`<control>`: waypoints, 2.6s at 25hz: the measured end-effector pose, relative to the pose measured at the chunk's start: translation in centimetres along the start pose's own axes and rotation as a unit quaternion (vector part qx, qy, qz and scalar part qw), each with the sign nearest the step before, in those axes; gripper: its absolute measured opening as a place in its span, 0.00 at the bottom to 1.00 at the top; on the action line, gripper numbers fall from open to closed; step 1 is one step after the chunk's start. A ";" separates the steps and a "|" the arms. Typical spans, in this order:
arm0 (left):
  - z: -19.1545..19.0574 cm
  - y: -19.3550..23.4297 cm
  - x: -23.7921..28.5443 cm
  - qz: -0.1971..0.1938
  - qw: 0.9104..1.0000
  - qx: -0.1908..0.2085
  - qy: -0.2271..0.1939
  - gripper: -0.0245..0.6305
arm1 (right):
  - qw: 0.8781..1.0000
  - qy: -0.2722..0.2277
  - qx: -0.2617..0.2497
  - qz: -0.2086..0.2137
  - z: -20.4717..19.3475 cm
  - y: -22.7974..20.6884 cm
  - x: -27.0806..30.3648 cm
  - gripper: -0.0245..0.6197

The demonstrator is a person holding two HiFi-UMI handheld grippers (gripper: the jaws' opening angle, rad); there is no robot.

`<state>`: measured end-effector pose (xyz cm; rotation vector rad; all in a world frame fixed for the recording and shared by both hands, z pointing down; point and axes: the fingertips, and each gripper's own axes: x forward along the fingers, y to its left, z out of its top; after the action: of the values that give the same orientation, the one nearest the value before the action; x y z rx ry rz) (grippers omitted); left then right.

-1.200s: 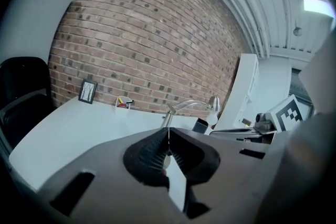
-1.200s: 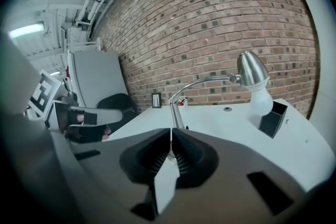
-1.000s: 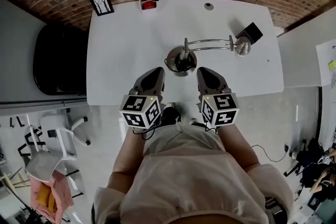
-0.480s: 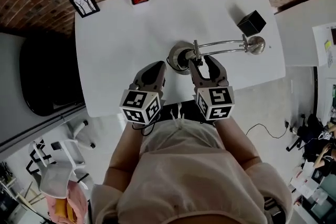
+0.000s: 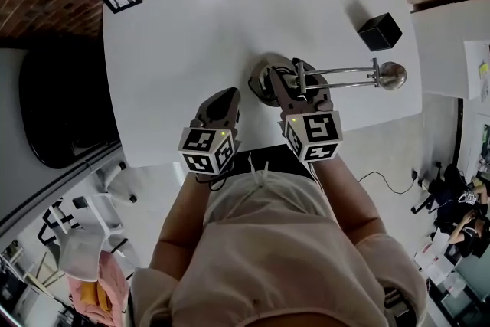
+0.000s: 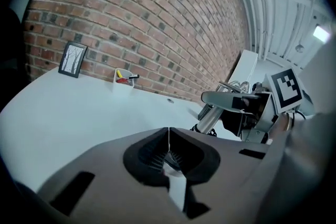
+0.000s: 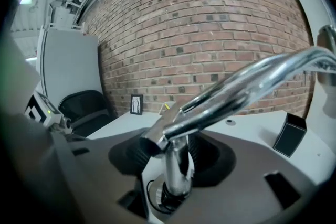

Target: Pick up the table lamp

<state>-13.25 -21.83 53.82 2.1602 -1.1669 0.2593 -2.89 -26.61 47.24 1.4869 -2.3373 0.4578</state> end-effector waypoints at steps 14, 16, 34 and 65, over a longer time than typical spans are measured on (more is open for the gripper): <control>-4.2 0.8 1.7 -0.001 0.999 -0.036 0.034 0.07 | 0.999 0.012 -0.011 -0.034 -0.1 -1.0 1.4 0.15; -4.3 0.8 2.1 -0.005 0.999 -0.031 0.038 0.07 | 0.999 0.010 -0.013 -0.029 -0.1 -1.0 1.5 0.14; -8.6 -1.5 7.5 -0.038 0.971 -0.212 0.104 0.38 | 0.997 -0.006 0.061 0.036 0.7 -4.3 0.1 0.14; -7.5 -5.7 9.3 -0.058 0.928 -0.345 0.128 0.26 | 0.994 -0.012 0.055 0.096 3.0 -7.4 -0.6 0.11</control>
<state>-2.29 -21.20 61.21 1.5105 -0.8122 0.0570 3.77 -30.40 44.93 1.3264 -2.5234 0.6299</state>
